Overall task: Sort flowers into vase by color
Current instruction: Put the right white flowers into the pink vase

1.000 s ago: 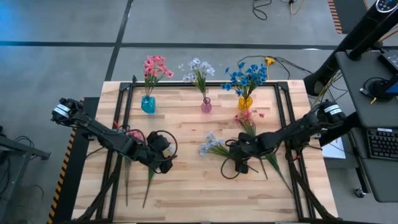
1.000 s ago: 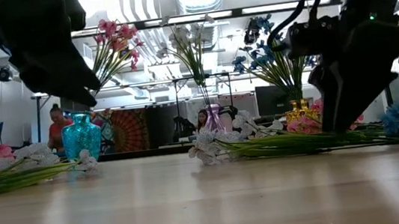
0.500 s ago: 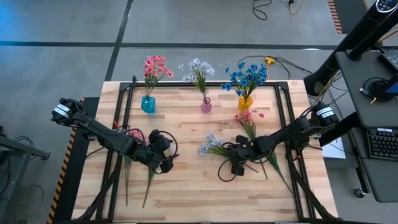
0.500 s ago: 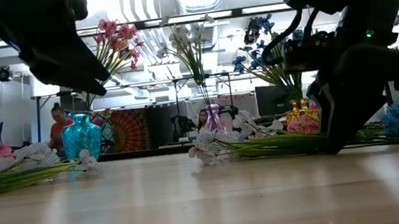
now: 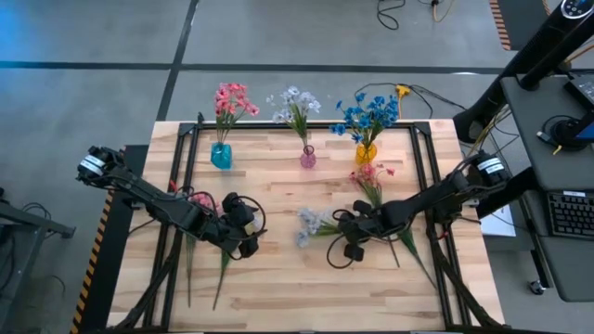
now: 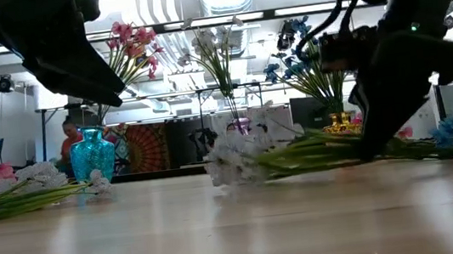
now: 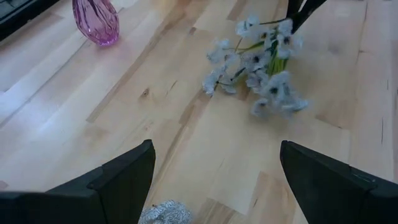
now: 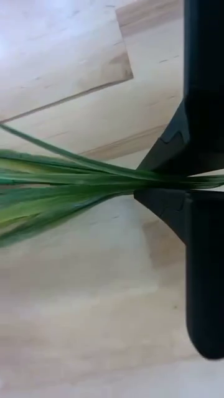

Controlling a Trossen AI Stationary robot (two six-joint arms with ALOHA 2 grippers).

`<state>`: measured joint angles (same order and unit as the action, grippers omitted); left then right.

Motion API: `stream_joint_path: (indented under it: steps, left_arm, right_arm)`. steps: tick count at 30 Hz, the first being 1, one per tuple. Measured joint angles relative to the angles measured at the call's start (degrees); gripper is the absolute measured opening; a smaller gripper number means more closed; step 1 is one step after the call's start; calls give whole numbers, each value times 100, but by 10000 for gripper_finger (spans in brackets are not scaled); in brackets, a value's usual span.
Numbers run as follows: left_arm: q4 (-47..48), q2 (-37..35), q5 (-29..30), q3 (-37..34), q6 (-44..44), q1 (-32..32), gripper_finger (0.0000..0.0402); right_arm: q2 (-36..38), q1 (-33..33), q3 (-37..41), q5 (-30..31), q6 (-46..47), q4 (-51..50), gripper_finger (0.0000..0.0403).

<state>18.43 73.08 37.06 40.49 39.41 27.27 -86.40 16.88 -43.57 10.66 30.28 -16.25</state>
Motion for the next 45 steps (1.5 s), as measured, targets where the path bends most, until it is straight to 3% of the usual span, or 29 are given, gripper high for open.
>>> stream_joint_path:
  steps: [7, 12, 15, 19, 23, 26, 33, 41, 45]
  left_arm:
    - [-25, 2, 121, -2, 11, 0, 327]
    - [-150, 2, 152, -1, -94, 0, 327]
    - [-297, 0, 151, 0, -282, 0, 327]
    - [-700, 2, 148, 0, -770, 0, 327]
    - [-1096, 2, 144, 0, -1225, 0, 327]
    - [-1168, 2, 143, 0, -1394, -2, 327]
    - [-1154, 2, 166, 0, -1496, -26, 327]
    - [-1155, 2, 286, 0, -1496, -31, 327]
    - [-1153, 2, 299, 0, -1496, -31, 327]
  right_arm:
    - [531, -2, 0, 208, -41, 45, 17]
    - [1046, -3, 0, 1049, -650, 394, 18]
    - [1303, -61, 4, 1413, -1342, 1180, 18]
    - [1451, -283, 78, 1428, -2370, 2627, 18]
    - [1381, -704, 161, 672, -3117, 4128, 18]
    - [1225, -1134, 232, -86, -3280, 4907, 18]
    - [643, -1980, 315, -1184, -3323, 6654, 18]
    - [-247, -2467, 315, -1254, -3620, 8801, 18]
    - [-686, -2668, 315, -980, -3792, 9852, 18]
